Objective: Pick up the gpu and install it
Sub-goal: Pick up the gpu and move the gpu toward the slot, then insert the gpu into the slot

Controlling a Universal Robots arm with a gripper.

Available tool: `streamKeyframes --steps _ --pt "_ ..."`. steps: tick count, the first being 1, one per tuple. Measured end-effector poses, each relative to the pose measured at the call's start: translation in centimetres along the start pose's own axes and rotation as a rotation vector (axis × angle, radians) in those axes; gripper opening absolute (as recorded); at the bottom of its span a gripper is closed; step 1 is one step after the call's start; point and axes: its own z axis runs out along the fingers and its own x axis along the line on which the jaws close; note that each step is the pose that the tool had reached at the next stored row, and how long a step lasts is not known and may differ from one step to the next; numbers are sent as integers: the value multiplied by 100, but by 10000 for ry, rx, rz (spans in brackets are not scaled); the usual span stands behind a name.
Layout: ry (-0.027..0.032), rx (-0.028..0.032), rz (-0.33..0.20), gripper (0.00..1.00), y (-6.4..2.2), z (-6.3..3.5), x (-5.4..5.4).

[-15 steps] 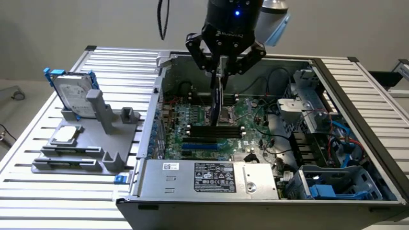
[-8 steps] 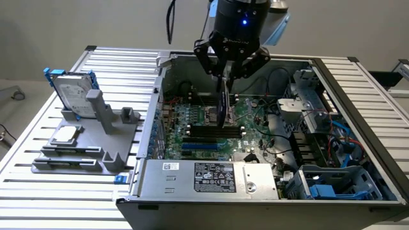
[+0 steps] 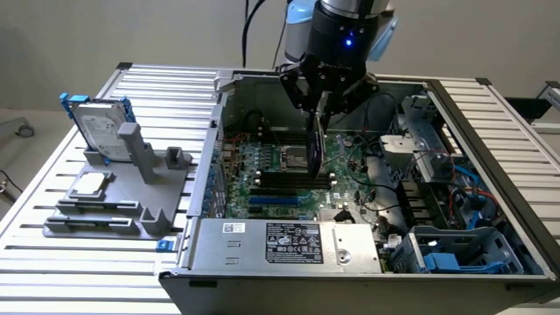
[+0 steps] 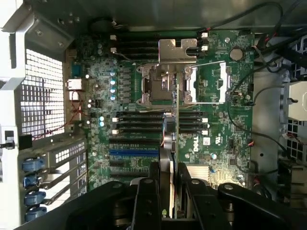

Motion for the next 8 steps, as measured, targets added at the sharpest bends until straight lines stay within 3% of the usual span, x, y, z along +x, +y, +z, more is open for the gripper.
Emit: streamKeyframes --steps 8 --pt "3 7 -12 26 0 5 -1"
